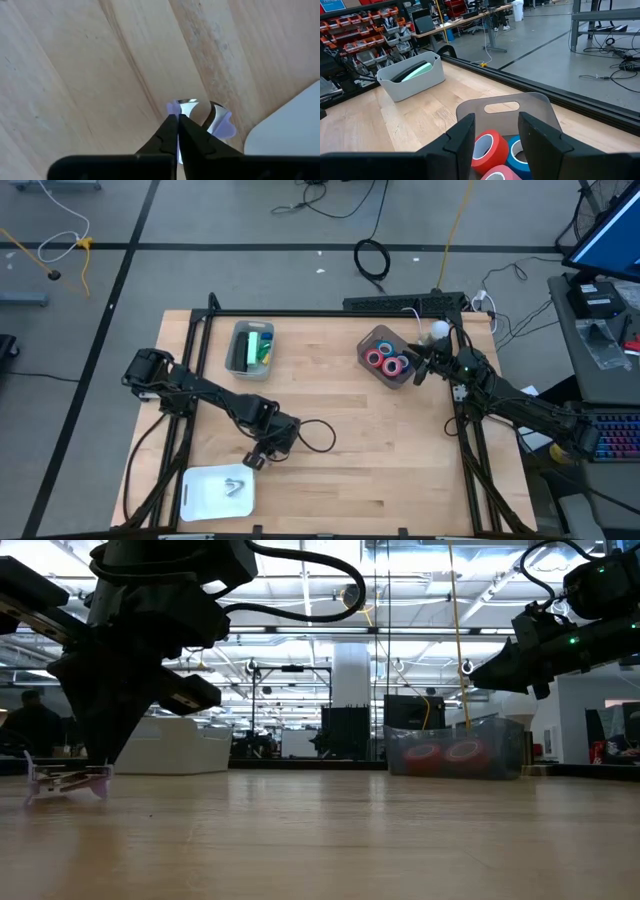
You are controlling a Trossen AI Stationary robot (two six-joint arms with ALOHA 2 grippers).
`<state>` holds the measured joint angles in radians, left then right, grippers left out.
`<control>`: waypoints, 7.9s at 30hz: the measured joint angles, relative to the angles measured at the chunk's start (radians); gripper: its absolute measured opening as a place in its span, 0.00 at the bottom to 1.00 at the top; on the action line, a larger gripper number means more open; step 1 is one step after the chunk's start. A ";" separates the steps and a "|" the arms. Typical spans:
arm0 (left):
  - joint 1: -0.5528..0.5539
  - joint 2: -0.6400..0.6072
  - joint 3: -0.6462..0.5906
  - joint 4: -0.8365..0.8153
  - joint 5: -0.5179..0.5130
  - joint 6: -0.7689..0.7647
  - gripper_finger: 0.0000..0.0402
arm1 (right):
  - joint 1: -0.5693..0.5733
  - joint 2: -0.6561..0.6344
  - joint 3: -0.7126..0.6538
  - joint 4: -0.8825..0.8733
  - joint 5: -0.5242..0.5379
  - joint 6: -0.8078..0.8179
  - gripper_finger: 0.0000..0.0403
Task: Pick and place Stapler, Stapler remover, tape
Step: Put the purple staple remover into the white bin, then return to Home Position
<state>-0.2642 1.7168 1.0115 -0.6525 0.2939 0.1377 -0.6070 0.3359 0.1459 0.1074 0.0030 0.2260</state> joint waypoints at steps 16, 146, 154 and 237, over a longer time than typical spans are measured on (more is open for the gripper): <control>0.113 -0.013 0.247 -0.170 -0.034 -0.176 0.00 | 0.000 0.000 0.000 0.000 0.001 0.019 0.35; -0.068 -0.786 -0.474 0.771 -0.232 -0.716 0.34 | 0.000 -0.001 0.000 0.045 -0.004 0.023 0.35; 0.127 -0.789 -0.543 0.894 -0.058 -0.603 0.34 | 0.000 -0.001 0.000 0.045 -0.004 0.023 0.35; 0.314 -1.712 -0.873 0.495 -0.355 -0.386 0.34 | 0.001 -0.007 0.000 0.081 -0.034 -0.003 0.35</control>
<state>0.0502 0.0051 0.1382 -0.1577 -0.0615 -0.2480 -0.6056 0.3287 0.1455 0.1882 -0.0307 0.2230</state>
